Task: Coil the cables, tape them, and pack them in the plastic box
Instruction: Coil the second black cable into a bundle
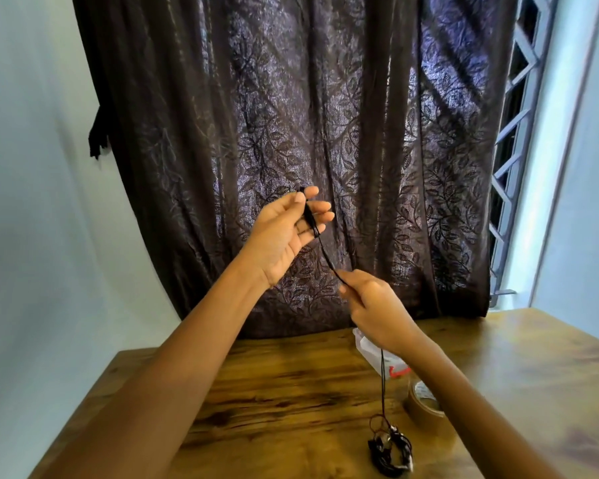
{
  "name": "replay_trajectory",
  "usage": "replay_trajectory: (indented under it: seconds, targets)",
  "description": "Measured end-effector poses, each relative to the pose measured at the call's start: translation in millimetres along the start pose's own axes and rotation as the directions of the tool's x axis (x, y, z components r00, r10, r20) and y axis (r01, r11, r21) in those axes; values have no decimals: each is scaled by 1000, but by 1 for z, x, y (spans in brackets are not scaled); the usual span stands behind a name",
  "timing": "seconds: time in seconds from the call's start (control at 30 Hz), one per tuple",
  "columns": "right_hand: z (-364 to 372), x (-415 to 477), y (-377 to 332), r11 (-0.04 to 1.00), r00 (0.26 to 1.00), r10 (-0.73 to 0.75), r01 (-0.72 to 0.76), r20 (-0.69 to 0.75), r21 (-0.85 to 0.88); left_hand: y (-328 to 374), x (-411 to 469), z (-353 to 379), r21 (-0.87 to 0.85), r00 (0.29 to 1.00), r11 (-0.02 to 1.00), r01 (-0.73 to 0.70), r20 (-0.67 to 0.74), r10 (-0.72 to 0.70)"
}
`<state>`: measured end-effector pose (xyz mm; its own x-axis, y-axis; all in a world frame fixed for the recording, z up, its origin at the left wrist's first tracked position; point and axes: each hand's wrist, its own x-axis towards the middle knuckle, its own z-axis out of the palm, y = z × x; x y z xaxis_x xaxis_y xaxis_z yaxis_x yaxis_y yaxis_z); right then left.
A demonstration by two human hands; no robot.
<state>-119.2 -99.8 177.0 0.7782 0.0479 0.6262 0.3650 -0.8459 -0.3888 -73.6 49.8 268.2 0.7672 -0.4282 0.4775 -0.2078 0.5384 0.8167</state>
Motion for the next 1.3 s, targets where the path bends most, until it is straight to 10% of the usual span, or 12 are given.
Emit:
replay_trajectory:
  seconds: [0.2, 0.47, 0.9, 1.3]
  targets:
    - [-15, -1, -23, 851, 890, -407, 286, -208, -440, -14, -2, -3, 352, 998, 935, -50, -8, 56]
    - [-72, 21, -44, 921, 875, -380, 327, -299, -214, -22, -10, 6, 636, 978, 771, 5, 157, -135]
    - [-89, 46, -18, 895, 909, -34, 212, -416, 392, -4, -19, 26, 83, 918, 955, 286, 261, -297]
    - [-21, 14, 15, 947, 903, 72, 71, -423, 312, -7, -9, 14, -272, 936, 910, 314, 249, -249]
